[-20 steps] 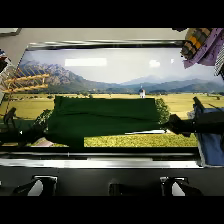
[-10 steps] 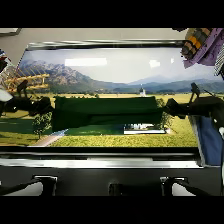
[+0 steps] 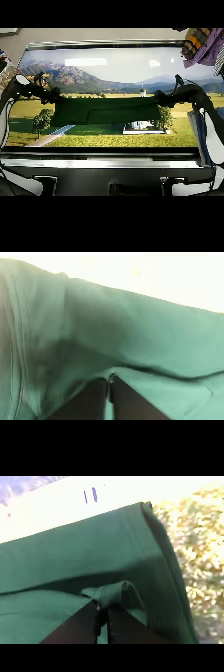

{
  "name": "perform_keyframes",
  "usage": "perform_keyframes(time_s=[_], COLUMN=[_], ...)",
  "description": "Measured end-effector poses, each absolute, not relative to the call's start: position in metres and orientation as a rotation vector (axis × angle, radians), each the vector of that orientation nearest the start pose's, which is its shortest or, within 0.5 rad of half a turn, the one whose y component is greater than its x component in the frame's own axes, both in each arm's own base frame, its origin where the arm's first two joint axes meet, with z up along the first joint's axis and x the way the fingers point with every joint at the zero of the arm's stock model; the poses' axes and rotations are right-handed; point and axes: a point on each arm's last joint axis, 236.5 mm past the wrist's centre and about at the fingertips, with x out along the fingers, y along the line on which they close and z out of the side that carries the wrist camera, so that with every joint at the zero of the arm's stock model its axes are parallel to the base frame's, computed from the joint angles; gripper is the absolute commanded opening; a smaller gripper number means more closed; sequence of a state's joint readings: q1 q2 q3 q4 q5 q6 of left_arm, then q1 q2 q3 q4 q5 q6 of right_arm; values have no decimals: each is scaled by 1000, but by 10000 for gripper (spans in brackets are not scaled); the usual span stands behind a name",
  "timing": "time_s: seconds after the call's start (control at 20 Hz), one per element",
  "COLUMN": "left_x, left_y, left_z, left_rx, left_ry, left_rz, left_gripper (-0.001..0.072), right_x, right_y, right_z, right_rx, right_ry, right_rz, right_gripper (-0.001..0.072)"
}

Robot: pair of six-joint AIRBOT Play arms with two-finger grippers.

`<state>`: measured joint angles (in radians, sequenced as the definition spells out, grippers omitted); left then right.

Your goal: Fold the clothes and pants, and hang the long-sleeved shirts on hangers.

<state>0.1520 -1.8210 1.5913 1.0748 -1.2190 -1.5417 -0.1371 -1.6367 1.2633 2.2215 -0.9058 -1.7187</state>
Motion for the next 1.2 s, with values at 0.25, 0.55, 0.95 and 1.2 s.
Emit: perform_keyframes(time_s=[0.25, 0.55, 0.95, 1.2], left_x=[498, 497, 482, 478], left_y=[-28, -3, 9, 7], left_z=[-49, 3, 58, 63], left_rx=[-542, -386, -277, -281], left_ry=[1367, 1337, 1278, 1281], left_rz=[-167, -111, -48, -37], left_gripper=[342, 474, 474, 474], right_x=[475, 445, 449, 451], right_y=[23, -22, 5, 31], right_z=[-39, -43, -81, -97], right_rx=[647, 693, 657, 592], right_ry=[1212, 1317, 1374, 1406], right_rz=[146, 145, 224, 249], right_gripper=[509, 606, 578, 271])
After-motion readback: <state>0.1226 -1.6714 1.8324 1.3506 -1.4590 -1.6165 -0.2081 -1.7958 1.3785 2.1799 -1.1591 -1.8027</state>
